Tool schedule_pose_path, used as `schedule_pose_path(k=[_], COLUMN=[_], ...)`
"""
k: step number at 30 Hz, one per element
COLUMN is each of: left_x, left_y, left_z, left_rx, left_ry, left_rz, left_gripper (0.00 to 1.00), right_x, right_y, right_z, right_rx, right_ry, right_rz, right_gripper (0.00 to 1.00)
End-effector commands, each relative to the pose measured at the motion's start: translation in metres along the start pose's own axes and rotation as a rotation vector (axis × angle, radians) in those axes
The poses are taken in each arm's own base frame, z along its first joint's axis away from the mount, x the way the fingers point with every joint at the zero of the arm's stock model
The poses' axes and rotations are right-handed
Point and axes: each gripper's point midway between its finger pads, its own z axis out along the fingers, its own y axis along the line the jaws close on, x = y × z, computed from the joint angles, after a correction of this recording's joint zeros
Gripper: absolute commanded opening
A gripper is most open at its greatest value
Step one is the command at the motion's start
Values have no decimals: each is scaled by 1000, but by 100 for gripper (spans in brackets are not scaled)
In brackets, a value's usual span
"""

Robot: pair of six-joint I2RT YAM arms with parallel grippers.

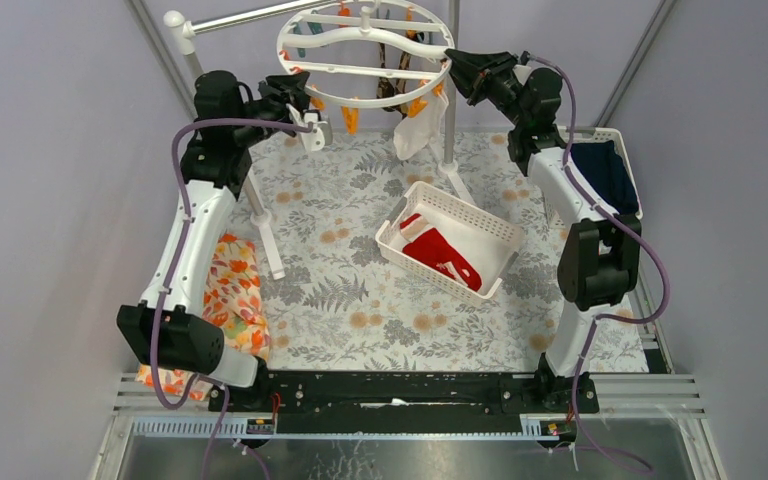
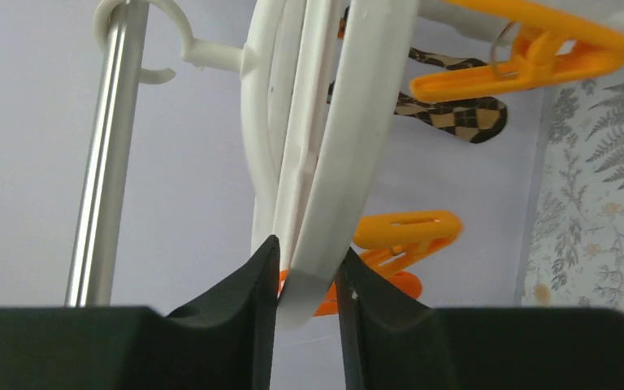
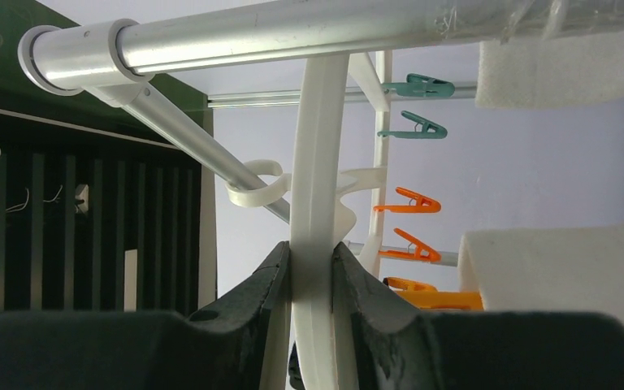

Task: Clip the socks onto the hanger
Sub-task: Rotate the hanger at the clothesline.

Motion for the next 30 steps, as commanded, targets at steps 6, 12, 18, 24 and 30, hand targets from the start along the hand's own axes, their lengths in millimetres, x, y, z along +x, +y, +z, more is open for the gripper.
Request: schedule_pose_path(k=[6, 12, 18, 24, 30], left_x=[0, -13, -29, -38, -49], left_y=[11, 7, 10, 4, -4], left_z=[15, 4, -18, -29, -24], left_rx=[-3, -7, -37, -48, -46], left_ry=[63, 65, 140, 225, 302], left_rz=[110, 98, 102, 128, 153], left_gripper=[25, 11, 4, 2, 2], right_x=[0, -2, -1, -1, 0], right_y=[25, 21, 21, 27, 35], right_z=[1, 2, 3, 2, -2], right_rx=[-76, -75, -80, -92, -104], right_ry=[25, 33, 47, 45, 48], right_rz=[-15, -13, -40, -99, -177], right_gripper=[27, 42, 59, 69, 77])
